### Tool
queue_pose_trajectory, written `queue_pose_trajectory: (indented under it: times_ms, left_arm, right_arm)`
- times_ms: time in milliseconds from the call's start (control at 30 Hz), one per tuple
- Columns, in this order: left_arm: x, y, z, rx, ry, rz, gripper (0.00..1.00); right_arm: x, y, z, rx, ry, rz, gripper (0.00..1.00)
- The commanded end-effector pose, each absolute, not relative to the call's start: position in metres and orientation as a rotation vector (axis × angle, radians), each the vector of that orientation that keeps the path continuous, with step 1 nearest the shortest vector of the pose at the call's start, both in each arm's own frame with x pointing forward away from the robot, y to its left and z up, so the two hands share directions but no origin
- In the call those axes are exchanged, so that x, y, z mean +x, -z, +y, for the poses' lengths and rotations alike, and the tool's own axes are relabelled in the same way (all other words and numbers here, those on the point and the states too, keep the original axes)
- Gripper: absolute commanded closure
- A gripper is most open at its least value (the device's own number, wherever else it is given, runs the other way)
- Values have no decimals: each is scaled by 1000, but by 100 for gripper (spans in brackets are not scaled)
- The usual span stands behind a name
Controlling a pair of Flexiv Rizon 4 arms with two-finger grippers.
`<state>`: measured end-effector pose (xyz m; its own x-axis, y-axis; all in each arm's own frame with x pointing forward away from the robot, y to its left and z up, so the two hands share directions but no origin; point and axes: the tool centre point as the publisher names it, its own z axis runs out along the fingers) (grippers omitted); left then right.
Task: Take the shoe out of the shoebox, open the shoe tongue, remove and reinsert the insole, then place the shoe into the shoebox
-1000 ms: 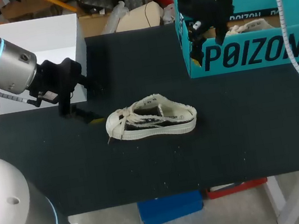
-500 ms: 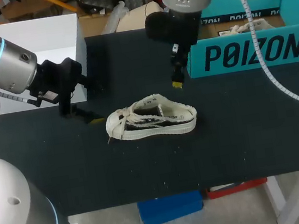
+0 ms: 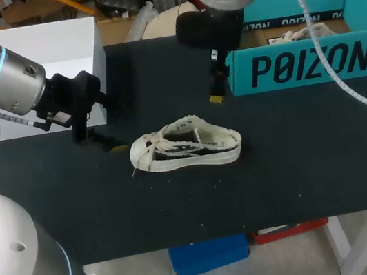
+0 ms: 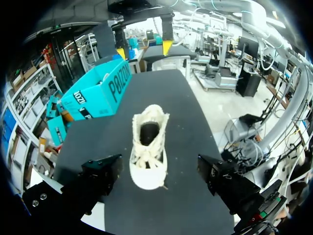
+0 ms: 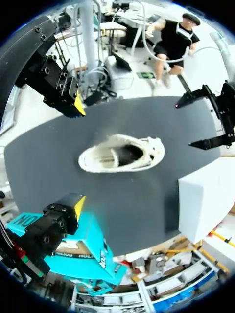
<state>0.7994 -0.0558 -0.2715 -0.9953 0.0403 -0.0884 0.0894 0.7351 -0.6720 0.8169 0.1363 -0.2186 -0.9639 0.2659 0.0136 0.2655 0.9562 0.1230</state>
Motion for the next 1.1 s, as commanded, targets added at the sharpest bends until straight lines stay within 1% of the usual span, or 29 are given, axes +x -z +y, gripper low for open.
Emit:
queue_pose_trajectory:
  times_ms: [33, 267, 300, 767, 867, 967, 1100]
  left_arm:
    - [799, 274, -56, 107, 1114, 2857, 0]
    - [799, 274, -56, 107, 1114, 2857, 0]
    - [799, 274, -56, 107, 1114, 2857, 0]
    - [799, 274, -56, 107, 1114, 2857, 0]
    - [799, 274, -56, 107, 1114, 2857, 0]
    - [799, 274, -56, 107, 1114, 2857, 0]
    - [799, 274, -56, 107, 1114, 2857, 0]
  right_arm:
    - [795, 247, 124, 453, -543, 2839, 0]
    - [790, 278, 123, 422, -713, 2844, 0]
    - [790, 282, 122, 424, -683, 2884, 0]
    - [790, 282, 122, 424, -683, 2884, 0]
    - [790, 288, 123, 424, -920, 2774, 0]
    - [790, 296, 123, 272, -1044, 2728, 0]
    - [789, 304, 121, 229, -1143, 2674, 0]
